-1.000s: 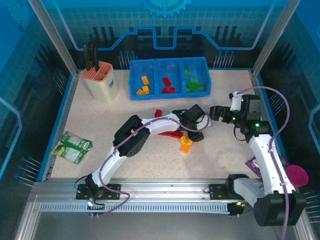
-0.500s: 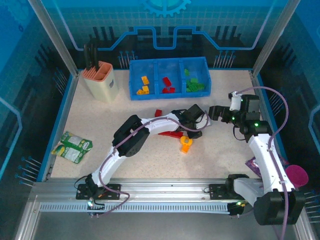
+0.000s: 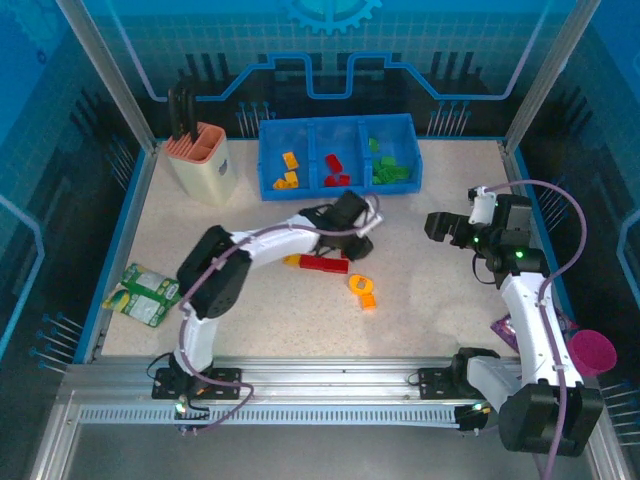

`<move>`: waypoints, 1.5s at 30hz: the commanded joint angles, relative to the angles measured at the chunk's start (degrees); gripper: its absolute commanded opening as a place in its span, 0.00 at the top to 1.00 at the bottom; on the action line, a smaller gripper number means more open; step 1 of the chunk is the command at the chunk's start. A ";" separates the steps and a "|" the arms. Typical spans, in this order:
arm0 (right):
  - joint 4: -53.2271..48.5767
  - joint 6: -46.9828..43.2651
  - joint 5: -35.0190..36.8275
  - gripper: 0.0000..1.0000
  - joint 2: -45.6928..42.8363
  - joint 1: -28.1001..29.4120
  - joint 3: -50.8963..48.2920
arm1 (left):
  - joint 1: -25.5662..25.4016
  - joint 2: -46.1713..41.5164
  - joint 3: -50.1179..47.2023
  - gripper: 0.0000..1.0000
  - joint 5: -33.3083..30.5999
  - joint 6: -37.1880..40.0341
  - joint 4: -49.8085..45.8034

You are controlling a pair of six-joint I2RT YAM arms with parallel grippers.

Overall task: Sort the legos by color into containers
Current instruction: Pick up the lego from the center of the table, then place the lego in the container.

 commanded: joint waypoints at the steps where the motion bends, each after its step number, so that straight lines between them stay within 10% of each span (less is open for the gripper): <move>1: 0.99 0.48 -2.13 0.00 0.16 -0.77 -0.18 | 3.33 -7.38 -1.31 0.79 -1.18 -5.26 6.26; 18: 0.36 -0.62 -4.67 0.00 2.18 -0.71 0.78 | 28.70 7.38 16.14 0.78 -7.70 -18.07 4.18; 29: -1.65 -1.63 -4.50 0.00 4.65 0.62 3.12 | 30.20 31.80 52.60 0.73 -5.46 -20.04 -11.14; 45: -1.90 -3.32 -0.99 0.00 8.13 4.75 5.71 | 30.29 27.94 45.89 0.51 -5.17 -19.40 -9.57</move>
